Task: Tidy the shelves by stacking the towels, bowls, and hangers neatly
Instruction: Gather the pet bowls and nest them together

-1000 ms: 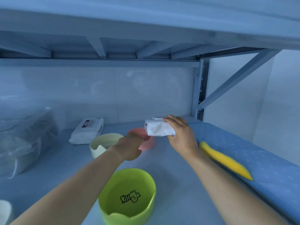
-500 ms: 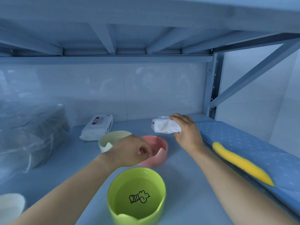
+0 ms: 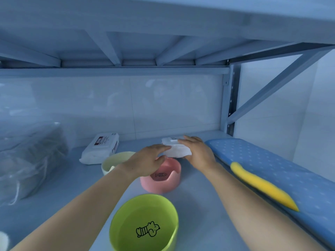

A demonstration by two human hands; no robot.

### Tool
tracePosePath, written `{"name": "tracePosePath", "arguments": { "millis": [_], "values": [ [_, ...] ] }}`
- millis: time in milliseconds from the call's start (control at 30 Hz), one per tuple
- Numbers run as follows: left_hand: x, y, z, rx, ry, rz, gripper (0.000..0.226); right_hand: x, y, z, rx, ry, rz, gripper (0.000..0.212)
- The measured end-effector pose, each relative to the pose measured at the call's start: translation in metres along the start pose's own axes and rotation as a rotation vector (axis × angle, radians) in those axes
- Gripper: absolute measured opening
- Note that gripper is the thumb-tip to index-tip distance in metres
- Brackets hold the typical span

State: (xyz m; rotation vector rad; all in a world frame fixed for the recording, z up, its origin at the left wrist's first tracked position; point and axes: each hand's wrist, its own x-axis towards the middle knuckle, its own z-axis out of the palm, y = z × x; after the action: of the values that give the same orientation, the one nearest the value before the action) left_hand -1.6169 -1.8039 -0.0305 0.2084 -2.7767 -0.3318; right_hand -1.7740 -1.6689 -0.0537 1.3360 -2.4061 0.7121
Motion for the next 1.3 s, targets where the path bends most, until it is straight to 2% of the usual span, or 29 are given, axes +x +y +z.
{"name": "tracePosePath", "arguments": {
  "millis": [100,267,433,567,667,767,900,1033,1300],
  "values": [
    [0.007,-0.003,0.01,-0.017,-0.051,-0.028,0.045,0.0,0.002,-0.002,-0.031,-0.09,0.051,0.058],
    [0.016,-0.001,0.011,-0.028,-0.099,-0.079,0.041,0.006,-0.012,-0.008,-0.074,0.04,0.008,0.034],
    [0.021,0.002,0.012,-0.005,-0.189,-0.109,0.039,0.011,-0.014,-0.003,-0.103,0.059,0.121,0.02],
    [0.019,-0.006,0.017,-0.058,-0.184,-0.151,0.023,0.011,-0.004,0.011,-0.079,-0.008,0.085,0.024],
    [0.022,-0.012,0.014,-0.103,-0.113,-0.158,0.04,0.01,0.003,0.022,0.003,-0.029,-0.006,0.036],
    [0.027,-0.016,0.01,-0.134,-0.022,-0.157,0.038,0.011,0.007,0.029,0.055,0.002,-0.05,0.053],
    [0.033,-0.03,0.006,-0.14,0.019,-0.212,0.032,0.016,0.011,0.033,0.078,-0.014,-0.108,0.061],
    [0.037,-0.038,0.004,-0.082,0.029,-0.233,0.043,0.028,0.012,0.038,0.079,-0.097,-0.069,0.061],
    [0.027,-0.054,-0.003,-0.034,0.08,-0.252,0.043,0.06,0.012,0.042,0.128,-0.294,0.078,0.056]
  ]
}}
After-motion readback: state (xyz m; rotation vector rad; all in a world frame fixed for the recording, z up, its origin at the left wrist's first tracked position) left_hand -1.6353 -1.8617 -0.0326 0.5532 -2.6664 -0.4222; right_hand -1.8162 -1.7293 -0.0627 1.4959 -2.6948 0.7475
